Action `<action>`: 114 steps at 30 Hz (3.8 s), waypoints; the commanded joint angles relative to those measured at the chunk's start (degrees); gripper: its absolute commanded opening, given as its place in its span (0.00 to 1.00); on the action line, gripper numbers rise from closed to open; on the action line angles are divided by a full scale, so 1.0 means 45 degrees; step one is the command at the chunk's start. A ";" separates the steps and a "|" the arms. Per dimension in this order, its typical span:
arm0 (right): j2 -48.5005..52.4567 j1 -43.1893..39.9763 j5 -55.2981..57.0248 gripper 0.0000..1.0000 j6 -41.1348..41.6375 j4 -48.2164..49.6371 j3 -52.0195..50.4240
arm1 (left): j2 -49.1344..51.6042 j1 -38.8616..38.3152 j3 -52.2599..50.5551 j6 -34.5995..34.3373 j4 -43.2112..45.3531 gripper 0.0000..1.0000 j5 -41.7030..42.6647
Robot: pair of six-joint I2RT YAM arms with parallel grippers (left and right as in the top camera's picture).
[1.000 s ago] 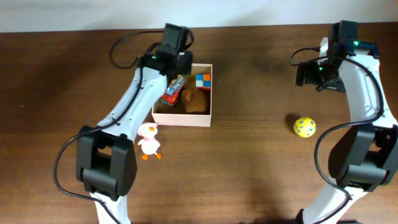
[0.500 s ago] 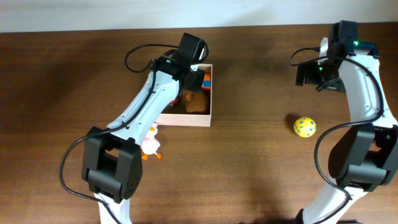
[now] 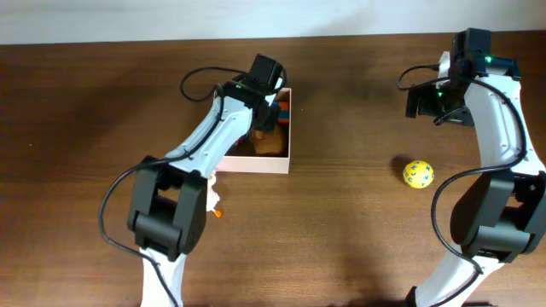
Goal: Pack container
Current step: 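Lower the fire truck into the box's left side, then open the left gripper and raise it out of the box, then move the left gripper down over the white duck figure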
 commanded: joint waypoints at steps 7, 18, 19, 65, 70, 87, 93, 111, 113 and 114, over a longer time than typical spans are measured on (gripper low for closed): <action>-0.0282 0.0058 -0.0063 0.99 -0.0092 -0.0005 0.0238 | 0.0248 0.0529 -0.0005 0.0874 0.0549 0.05 -0.0136; -0.0282 0.0058 -0.0063 0.99 -0.0092 -0.0005 0.0238 | 0.0248 0.0573 -0.0005 0.0933 0.0656 0.05 -0.0131; -0.0282 0.0058 -0.0063 0.99 -0.0087 -0.0005 0.0238 | 0.0248 0.0573 -0.0005 0.0933 0.0656 0.05 -0.0131; -0.0282 0.0058 -0.0063 0.99 -0.0092 -0.0005 0.0238 | -0.2987 0.1651 0.3944 -0.2356 -0.6810 0.99 -0.1234; -0.0282 0.0058 -0.0063 0.99 -0.0092 -0.0005 0.0238 | -0.2997 0.2429 0.3891 -0.3672 -0.8966 0.99 -0.0209; -0.0282 0.0058 -0.0063 0.99 -0.0087 -0.0005 0.0238 | -0.3536 0.2327 0.0146 -0.3711 -0.8621 0.99 0.1564; -0.0282 0.0058 -0.0063 0.99 -0.0087 -0.0005 0.0238 | -0.4619 0.2327 -0.1477 -0.3716 -0.6883 0.99 0.1554; -0.0282 0.0058 -0.0063 0.99 -0.0092 -0.0005 0.0238 | -0.4998 0.2327 -0.6713 -0.4435 -0.2696 0.99 0.1307; -0.0282 0.0058 -0.0063 0.99 -0.0087 -0.0005 0.0238 | -0.4998 0.2327 -0.6737 -0.4435 -0.2545 0.99 0.1030; -0.0282 0.0058 -0.0063 0.99 -0.0087 -0.0005 0.0238 | -0.4998 0.2327 -0.6751 -0.4444 -0.2521 0.99 0.0845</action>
